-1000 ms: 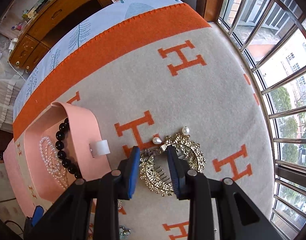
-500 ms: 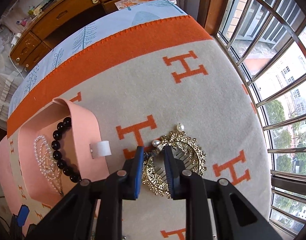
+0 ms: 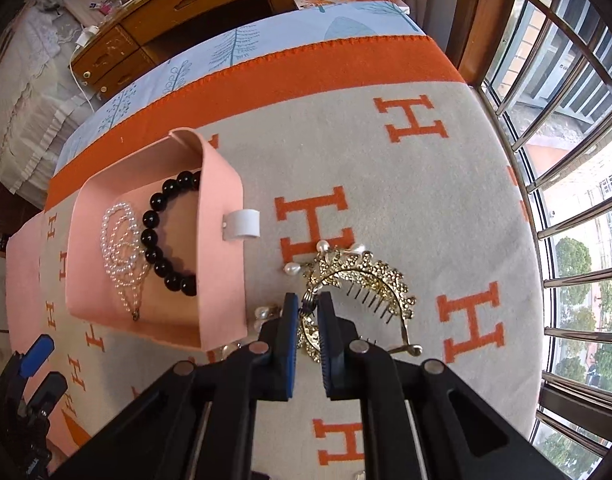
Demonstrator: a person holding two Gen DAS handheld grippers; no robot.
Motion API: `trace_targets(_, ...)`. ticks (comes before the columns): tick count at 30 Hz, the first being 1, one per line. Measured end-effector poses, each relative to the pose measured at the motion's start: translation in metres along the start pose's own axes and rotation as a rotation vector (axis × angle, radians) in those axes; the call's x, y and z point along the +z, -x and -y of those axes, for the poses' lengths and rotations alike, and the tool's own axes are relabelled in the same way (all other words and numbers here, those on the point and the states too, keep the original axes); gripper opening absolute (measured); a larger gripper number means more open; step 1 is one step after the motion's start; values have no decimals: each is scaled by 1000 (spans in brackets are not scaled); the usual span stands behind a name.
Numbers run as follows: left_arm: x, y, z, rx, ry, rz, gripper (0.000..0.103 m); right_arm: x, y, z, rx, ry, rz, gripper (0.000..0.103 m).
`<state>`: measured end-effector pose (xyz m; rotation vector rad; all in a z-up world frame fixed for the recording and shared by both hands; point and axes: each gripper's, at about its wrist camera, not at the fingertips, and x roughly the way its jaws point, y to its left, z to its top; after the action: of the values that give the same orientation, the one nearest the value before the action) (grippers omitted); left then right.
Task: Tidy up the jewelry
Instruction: 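Lower the hair comb into the pink box and open the right tool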
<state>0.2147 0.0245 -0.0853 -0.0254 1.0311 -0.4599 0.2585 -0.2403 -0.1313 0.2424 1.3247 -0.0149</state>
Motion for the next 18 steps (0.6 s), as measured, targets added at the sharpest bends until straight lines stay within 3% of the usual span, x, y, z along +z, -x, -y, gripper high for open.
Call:
trace_targets(13,14,22,4,19,-2,45,55,-8,83,-64,17,233,173,7)
trace_targets(18,17,26,-4,27,27,54,55,3,73,-97,27,296,176,7)
